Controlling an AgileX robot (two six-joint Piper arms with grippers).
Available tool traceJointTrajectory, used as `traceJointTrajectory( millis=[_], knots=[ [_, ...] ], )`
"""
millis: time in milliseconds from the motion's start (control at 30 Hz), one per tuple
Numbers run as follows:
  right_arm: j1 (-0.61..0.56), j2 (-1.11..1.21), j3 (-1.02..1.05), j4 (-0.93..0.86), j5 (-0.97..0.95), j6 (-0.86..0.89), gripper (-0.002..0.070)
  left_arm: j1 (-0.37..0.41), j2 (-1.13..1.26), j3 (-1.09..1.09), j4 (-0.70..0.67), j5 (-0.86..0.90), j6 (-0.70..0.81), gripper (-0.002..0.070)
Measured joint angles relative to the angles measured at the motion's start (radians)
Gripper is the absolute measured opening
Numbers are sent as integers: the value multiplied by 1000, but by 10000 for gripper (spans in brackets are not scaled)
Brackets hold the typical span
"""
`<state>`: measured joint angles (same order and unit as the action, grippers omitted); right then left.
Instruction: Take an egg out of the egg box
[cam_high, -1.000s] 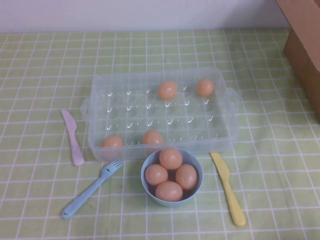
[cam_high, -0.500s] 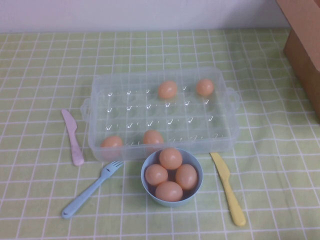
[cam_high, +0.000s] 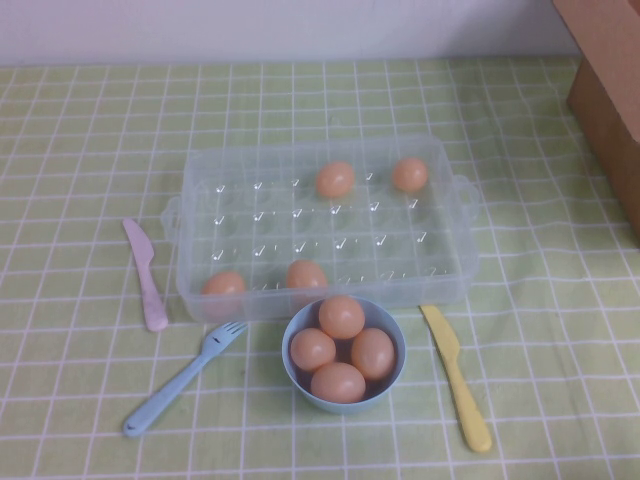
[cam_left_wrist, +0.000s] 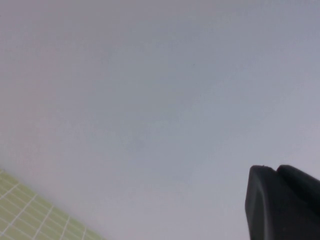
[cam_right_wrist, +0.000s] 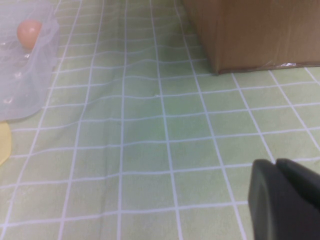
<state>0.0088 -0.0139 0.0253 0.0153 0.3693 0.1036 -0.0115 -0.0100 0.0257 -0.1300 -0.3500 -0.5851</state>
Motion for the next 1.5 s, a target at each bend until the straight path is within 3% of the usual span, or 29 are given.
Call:
traceJointTrajectory(
  millis=[233,333,433,567,767,967,1300,1500],
  knots=[
    [0,0,0,0,0,0,-17,0,0,0,123,19,-152,-5],
    [0,0,0,0,0,0,-17,0,12,-35,215,212,-282,-4],
    [0,0,0,0,0,0,-17,-3,98,-119,296,430,-308,-5],
    [0,0,0,0,0,0,-17,-52,250,-256,313,549,-163,-4],
    [0,0,0,0,0,0,-17,-192,542,-518,315,747,118,-5],
    [0,0,0,0,0,0,-17,-305,885,-759,315,947,503,-5],
    [0,0,0,0,0,0,-17,-318,1287,-1120,265,1216,644,-4],
    [0,0,0,0,0,0,-17,-318,1503,-1322,144,1398,748,-4]
  ],
)
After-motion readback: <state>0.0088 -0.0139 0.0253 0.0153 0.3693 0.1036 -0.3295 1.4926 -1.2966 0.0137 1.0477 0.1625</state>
